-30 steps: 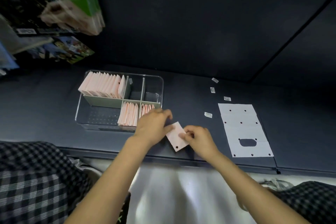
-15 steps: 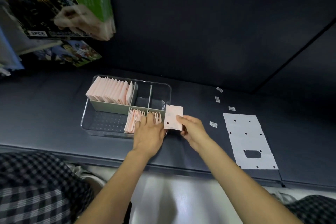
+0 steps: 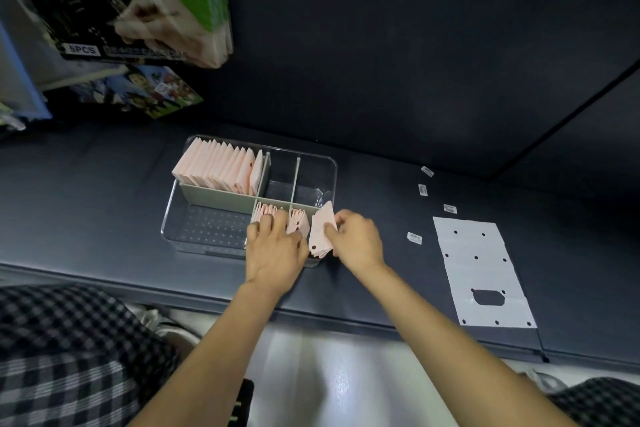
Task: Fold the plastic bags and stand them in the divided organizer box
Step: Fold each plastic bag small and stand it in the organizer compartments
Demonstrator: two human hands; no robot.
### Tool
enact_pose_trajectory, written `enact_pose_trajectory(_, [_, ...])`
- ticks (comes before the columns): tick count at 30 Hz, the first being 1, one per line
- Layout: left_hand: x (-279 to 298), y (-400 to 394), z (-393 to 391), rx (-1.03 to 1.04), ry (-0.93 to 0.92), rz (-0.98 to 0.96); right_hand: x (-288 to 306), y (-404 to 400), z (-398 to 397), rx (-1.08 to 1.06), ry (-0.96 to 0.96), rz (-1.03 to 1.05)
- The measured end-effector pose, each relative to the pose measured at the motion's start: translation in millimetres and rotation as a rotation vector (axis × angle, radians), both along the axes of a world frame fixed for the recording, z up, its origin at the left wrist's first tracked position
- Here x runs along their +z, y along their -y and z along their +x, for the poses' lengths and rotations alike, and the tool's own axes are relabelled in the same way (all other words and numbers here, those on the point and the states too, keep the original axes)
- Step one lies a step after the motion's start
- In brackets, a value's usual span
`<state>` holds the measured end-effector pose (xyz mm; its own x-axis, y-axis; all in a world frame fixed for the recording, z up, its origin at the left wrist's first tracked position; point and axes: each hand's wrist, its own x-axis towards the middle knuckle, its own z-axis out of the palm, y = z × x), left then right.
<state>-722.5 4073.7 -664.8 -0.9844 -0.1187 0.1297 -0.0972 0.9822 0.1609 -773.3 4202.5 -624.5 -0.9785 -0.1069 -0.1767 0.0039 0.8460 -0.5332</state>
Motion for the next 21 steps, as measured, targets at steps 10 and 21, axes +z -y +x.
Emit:
enact_pose_trajectory(10, [-6, -2, 6, 0.057, -0.082, 0.132, -5, 33, 4, 0.084, -0.005, 0.358])
enact_pose_trajectory(21, [-2, -12, 16, 0.157, -0.174, 0.396, -6, 37, -4, 0.001, 0.431, 0.084])
